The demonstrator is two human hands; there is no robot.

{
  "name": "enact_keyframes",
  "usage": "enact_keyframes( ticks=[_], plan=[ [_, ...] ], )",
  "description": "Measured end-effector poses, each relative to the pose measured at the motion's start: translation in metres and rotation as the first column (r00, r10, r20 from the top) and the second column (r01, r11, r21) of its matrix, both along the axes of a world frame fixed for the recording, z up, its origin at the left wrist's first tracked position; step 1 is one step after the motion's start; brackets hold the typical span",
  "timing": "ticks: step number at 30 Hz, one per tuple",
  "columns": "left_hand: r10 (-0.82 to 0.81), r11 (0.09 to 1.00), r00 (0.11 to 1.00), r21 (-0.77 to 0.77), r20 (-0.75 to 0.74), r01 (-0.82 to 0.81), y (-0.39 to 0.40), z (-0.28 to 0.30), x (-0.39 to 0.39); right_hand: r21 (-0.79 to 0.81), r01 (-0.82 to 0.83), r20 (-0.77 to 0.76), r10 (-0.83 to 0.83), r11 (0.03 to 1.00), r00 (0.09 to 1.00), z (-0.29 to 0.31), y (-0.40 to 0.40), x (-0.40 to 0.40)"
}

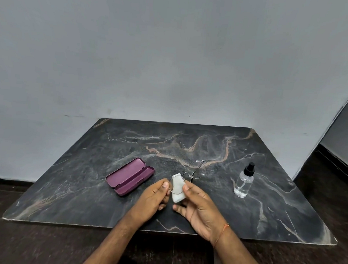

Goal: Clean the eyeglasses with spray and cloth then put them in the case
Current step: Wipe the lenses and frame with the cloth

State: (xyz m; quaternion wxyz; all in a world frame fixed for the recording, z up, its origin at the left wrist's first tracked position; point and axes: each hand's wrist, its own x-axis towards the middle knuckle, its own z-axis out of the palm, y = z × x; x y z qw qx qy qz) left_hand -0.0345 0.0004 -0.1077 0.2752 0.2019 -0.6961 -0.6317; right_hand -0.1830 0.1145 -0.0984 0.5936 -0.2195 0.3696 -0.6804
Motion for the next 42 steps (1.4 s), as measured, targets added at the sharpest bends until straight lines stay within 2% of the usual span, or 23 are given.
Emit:
enact_keyframes(
  ticks=[10,16,24,34,42],
  plan=[
    [0.017,0.999,1.0,0.033,-0.02,-0.016,-0.0011,-0.0018,0.0005,-0.04,-0.045,-0.01,0.045,0.998,0.999,-0.0052,-0.0026,-0.0025],
    [0.023,1.0,1.0,0.003,0.003,-0.023,0.0004,-0.0014,0.0003,-0.016,0.03,0.003,-0.03,0.999,1.0,-0.0053,-0.0013,-0.003],
    [0.017,1.0,1.0,-0.019,-0.011,-0.017,0.0001,-0.0013,0.0019,-0.015,-0.088,-0.001,0.088,0.996,0.996,-0.0006,0.0009,-0.0046],
    [0.027,0.996,0.999,-0.085,-0.025,-0.029,-0.0015,-0.0007,0.0017,-0.011,-0.045,0.004,0.045,0.999,0.999,-0.0015,-0.0006,-0.0044],
    [0.041,0.99,0.999,-0.13,-0.018,-0.044,-0.0023,-0.0008,0.0042,-0.002,-0.157,-0.005,0.157,0.988,0.988,0.0022,0.0002,-0.0058]
  ],
)
